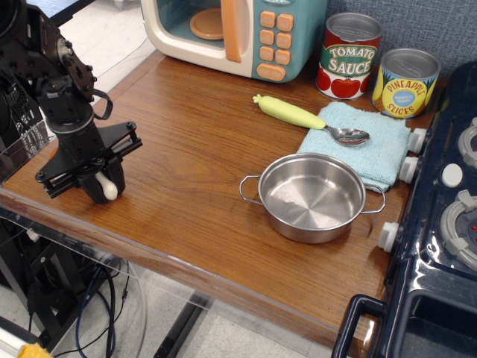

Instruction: Put the mushroom on the bottom left of the table.

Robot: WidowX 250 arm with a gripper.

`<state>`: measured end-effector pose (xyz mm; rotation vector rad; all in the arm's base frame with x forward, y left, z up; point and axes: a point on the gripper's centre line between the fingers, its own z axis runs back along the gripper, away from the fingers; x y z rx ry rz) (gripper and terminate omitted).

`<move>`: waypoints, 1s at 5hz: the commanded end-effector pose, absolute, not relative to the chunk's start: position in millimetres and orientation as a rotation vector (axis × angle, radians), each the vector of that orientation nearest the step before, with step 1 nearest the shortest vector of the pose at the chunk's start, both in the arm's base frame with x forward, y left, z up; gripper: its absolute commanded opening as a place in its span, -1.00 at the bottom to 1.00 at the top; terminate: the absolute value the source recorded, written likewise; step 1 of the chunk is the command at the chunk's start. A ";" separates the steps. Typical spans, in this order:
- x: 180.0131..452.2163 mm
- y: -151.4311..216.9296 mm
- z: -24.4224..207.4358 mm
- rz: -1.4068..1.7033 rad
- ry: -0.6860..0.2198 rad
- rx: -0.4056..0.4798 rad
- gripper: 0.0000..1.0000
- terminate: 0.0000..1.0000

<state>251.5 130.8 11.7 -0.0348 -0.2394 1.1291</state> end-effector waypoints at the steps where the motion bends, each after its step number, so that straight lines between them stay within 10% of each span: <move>1: 249.0 134.0 33.4 1.084 -0.240 -0.069 1.00 -1.00; 5: 250.7 129.0 108.8 1.054 -0.315 -0.047 1.00 -1.00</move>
